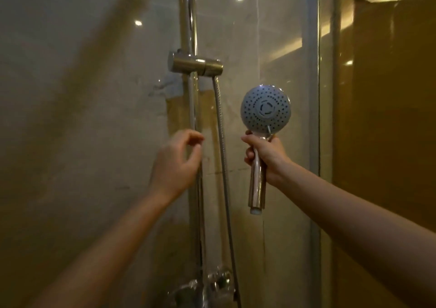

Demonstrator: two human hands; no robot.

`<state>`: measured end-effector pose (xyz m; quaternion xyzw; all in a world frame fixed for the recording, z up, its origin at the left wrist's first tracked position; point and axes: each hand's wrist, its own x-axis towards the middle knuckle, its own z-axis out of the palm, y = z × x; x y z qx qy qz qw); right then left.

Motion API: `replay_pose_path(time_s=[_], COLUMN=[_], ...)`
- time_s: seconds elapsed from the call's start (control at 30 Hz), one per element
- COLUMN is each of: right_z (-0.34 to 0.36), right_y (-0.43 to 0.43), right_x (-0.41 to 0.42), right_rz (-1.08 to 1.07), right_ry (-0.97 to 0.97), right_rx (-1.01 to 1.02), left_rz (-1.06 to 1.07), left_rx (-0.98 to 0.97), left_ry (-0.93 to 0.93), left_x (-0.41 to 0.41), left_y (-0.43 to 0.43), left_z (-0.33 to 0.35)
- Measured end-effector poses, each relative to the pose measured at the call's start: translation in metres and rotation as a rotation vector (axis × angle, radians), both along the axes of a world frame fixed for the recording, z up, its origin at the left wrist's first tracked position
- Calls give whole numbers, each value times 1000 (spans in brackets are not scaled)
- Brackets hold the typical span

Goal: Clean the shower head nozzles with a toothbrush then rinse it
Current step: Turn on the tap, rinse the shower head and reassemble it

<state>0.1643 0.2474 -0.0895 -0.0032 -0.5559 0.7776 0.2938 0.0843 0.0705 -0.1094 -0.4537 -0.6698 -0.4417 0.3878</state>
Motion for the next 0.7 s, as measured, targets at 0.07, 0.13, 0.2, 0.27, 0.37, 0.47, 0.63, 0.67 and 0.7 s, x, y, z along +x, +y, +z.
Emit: replay_pose_path(time_s=[0.07,0.13,0.2,0.27,0.37,0.47,0.63,0.67,0.7], right_z=[24,45,63,77,86,83,85,87,89], right_y=[8,11,15,18,22,23,19,18,18], right_x=[-14,-32,-50,-65,-80,-88,-100,-101,-103], right_rz=[14,6,-25,33,258,380,491,517,527], right_ry=[24,59,85,106,127,74,89,96,104], right_rx=[35,86,114,66,-49,-35,-114,-118,-115], left_rz=[245,525,735,859,918,944,931,923,918], left_rx=[60,-54,-223,-271,-257,-257,-252,-251,-250], left_ry=[148,179,182,253,290,307,301,302,304], left_x=[-29,-61,-92,-113,-120,-119,-112,-111,-111], left_y=[-5,-12,-18,-19,-17,-18,-18,-18,-18], left_z=[34,54,56,46,45,44,44,44,44])
